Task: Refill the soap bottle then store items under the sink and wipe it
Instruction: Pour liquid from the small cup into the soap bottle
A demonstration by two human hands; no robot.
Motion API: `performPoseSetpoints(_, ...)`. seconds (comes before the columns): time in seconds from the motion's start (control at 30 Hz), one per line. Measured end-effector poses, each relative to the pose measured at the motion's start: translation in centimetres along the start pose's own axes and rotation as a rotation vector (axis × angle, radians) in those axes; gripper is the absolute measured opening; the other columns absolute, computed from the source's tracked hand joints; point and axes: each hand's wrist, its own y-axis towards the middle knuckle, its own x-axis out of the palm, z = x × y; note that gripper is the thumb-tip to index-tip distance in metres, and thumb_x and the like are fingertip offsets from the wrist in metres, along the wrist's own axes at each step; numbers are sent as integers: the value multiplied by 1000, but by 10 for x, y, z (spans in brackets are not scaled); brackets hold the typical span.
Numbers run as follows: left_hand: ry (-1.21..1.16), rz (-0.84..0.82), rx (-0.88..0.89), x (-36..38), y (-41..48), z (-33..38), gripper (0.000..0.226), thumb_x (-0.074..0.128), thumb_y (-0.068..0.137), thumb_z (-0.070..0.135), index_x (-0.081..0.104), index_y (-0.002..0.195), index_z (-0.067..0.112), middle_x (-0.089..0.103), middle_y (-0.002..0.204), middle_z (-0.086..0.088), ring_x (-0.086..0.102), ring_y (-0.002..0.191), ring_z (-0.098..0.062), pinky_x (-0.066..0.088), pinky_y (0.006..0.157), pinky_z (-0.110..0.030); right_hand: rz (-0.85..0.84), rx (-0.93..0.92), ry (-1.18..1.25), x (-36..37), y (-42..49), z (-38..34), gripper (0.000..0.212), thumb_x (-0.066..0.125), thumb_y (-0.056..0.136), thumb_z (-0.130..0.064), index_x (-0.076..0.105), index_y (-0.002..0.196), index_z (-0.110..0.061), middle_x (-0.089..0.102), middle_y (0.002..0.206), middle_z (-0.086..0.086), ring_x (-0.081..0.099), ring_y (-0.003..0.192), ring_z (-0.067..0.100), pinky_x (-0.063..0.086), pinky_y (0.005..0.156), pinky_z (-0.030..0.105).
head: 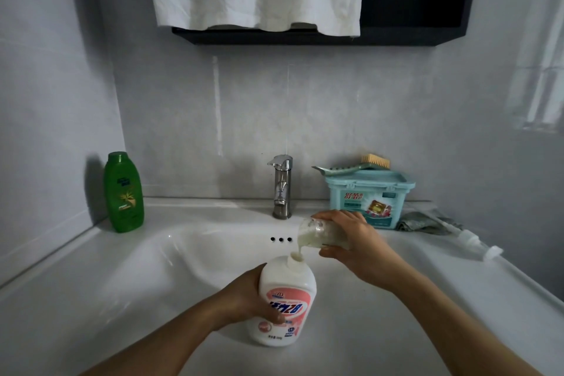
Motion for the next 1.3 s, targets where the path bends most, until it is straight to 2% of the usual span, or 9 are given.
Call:
performPoseSetpoints(0.37, 13, 2, -10, 0, 1, 0, 73, 86, 55, 5, 58, 119, 25, 74, 105, 5, 68, 101, -12, 55, 92, -36, -1, 7, -3, 0, 0, 0, 54, 69, 82, -25, 44, 129, -32, 34, 108, -24, 33, 104, 2, 28, 87, 13)
performPoseSetpoints(0.53, 10, -2, -18, 0, 0, 1, 71, 85, 58, 1, 57, 120, 24, 74, 105, 5, 69, 100, -11, 55, 88, -30, -4, 7, 4, 0, 0, 0, 54, 69, 82, -24, 43, 129, -32, 34, 108, -23, 33, 104, 2, 28, 86, 13)
performPoseSetpoints(1.0, 5, -5, -15, -1, 0, 0, 75, 87, 55, 7, 57, 121, 25, 73, 106, 4, 68, 101, -12, 54, 93, -37, -6, 11, 9, 0, 0, -1, 54, 69, 82, -24, 43, 129, -32, 34, 107, -24, 34, 106, 3, 29, 88, 14)
performPoseSetpoints(1.3, 9, -4, -6, -1, 0, -1, 78, 87, 52, 9, 57, 122, 25, 73, 106, 6, 68, 101, -10, 55, 92, -34, 6, -11, 8, -1, 2, 1, 54, 70, 81, -22, 46, 128, -30, 37, 109, -22, 34, 105, 5, 26, 84, 12)
